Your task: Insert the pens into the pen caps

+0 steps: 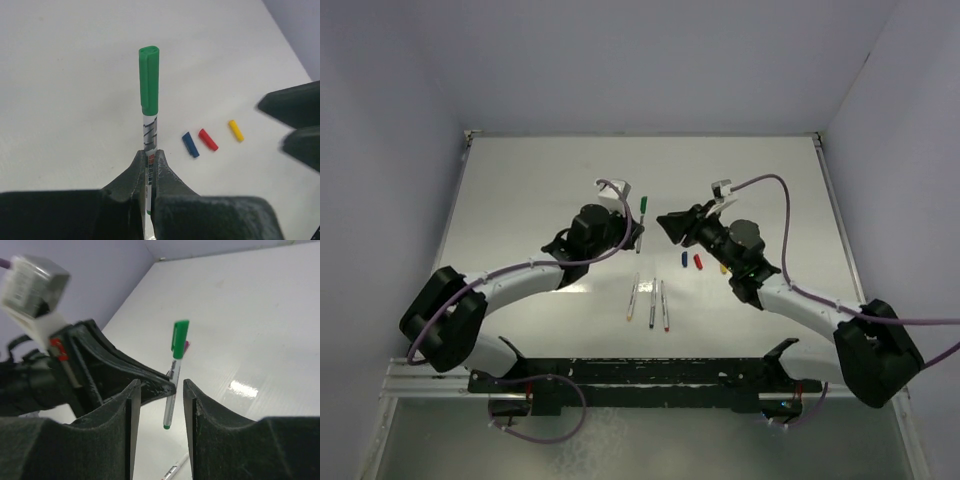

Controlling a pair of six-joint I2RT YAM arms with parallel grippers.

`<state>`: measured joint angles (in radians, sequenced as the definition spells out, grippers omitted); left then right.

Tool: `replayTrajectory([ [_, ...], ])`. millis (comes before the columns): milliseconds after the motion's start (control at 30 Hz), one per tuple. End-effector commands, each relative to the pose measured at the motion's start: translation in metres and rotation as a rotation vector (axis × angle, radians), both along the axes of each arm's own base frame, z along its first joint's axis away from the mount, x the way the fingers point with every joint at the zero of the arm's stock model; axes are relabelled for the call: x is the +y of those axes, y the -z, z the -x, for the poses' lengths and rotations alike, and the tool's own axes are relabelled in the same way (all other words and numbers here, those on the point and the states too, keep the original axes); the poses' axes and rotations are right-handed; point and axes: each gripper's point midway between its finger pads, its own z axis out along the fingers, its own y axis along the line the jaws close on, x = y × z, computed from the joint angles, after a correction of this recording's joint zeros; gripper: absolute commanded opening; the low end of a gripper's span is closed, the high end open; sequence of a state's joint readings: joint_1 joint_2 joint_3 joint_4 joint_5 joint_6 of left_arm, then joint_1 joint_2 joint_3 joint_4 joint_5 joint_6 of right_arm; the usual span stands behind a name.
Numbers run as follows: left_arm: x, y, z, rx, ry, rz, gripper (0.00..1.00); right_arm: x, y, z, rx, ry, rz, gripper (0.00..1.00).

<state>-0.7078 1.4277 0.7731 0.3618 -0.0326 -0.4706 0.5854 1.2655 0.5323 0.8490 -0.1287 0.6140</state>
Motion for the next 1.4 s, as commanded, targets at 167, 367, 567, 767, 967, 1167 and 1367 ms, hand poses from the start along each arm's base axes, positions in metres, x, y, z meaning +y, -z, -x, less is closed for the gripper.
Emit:
replayTrajectory([
  [167, 0.041, 0.057, -0.039, 0.185, -0.209, -0.184, 0.0, -0.053, -0.037, -0.007, -0.097, 0.241, 0.123, 0.42],
  [367, 0.069, 0.089, -0.057, 0.295, -0.35, -0.333, 0.0, -0.071, -0.016, -0.003, -0.037, 0.306, 0.167, 0.42],
  [567, 0.087, 0.112, -0.069, 0.37, -0.432, -0.396, 0.01, -0.072, 0.002, 0.0, 0.013, 0.31, 0.179, 0.42],
  [767, 0.106, 0.126, -0.072, 0.397, -0.5, -0.472, 0.02, -0.075, 0.011, 0.001, 0.033, 0.318, 0.19, 0.42],
  [967, 0.111, 0.137, -0.071, 0.423, -0.512, -0.493, 0.11, -0.075, 0.015, 0.002, 0.044, 0.318, 0.186, 0.41],
  [1167, 0.111, 0.142, -0.069, 0.44, -0.508, -0.487, 0.32, -0.073, 0.017, 0.003, 0.048, 0.309, 0.181, 0.41],
  [1367, 0.1, 0.122, -0.075, 0.399, -0.464, -0.433, 0.42, -0.072, 0.015, 0.002, 0.045, 0.308, 0.172, 0.41],
])
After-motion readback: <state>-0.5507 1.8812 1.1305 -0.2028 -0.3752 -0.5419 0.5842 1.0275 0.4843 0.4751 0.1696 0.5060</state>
